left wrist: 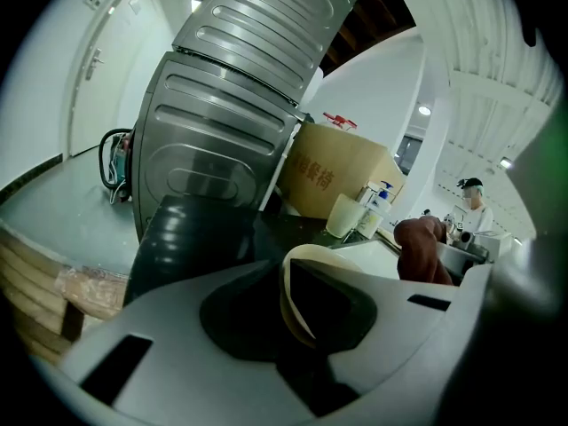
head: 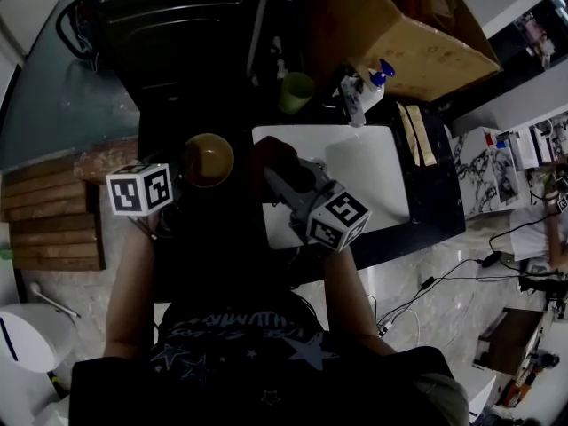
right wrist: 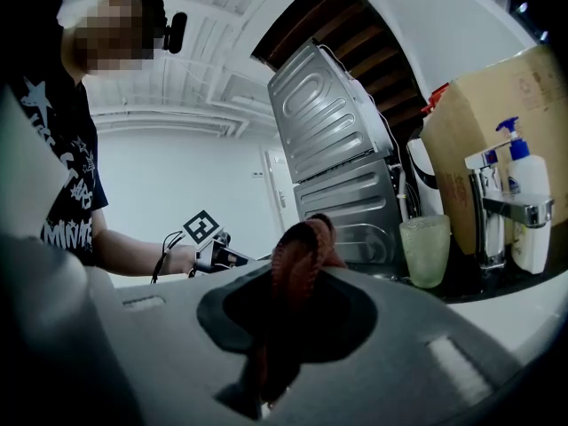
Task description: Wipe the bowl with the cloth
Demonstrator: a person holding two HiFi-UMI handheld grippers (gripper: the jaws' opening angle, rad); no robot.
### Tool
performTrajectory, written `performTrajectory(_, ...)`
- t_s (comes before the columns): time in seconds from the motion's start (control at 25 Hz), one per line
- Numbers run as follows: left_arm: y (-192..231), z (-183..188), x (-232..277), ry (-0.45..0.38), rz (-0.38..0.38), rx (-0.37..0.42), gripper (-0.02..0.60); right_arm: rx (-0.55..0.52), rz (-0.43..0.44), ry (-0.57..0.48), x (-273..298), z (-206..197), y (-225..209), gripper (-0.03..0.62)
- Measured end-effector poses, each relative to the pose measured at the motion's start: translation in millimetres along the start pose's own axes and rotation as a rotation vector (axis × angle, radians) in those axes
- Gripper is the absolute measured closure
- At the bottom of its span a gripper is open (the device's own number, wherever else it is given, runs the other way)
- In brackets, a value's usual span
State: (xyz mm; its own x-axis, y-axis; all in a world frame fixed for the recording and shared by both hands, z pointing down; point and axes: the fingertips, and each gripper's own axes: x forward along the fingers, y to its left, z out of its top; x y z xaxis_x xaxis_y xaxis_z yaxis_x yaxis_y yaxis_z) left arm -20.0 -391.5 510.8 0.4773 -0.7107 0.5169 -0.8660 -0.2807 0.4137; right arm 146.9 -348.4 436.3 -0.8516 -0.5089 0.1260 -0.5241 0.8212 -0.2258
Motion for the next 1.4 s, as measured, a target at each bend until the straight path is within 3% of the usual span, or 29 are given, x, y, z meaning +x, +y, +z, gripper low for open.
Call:
performTrajectory(0.12, 1.1, 1.4, -3.2, -0.007, -0.015, -0.017, 0.466, -0.001, 0.005, 0.000, 0.8, 0.6, 1.0, 0.534)
performTrajectory(0.28, 3.2, 4.6, -11.3, -0.032, -0.019, -0.001, 0.465, -0.012, -0.021, -0.014, -0.7, 4.6, 4.7, 0.534)
performTrajectory(0.56, -2.3, -0.2, -46.7, -0.035, -0.104, 0.036, 0.465, -0.039, -0.161, -0.037, -11.5, 15.4, 39.6, 0.534)
performTrajectory(0.96, -2.8, -23.9, -90.9, -0.008, -0.295, 0.089, 0.465, -0.031, -0.403, -0.081, -40.5, 6.1, 110.2, 0.534)
performTrajectory(1.2, -19.7, -47.4, -114.6, 0.049, -0.440, 0.172, 0.465, -0.035, -0.541, -0.059, -76.0, -9.6, 160.1, 0.534)
performTrajectory(1.4, -30.7, -65.5, -135.9, 0.064, -0.495, 0.169, 0.465, -0.002, -0.613, -0.060, -93.2, -27.8, 192.1, 0.534)
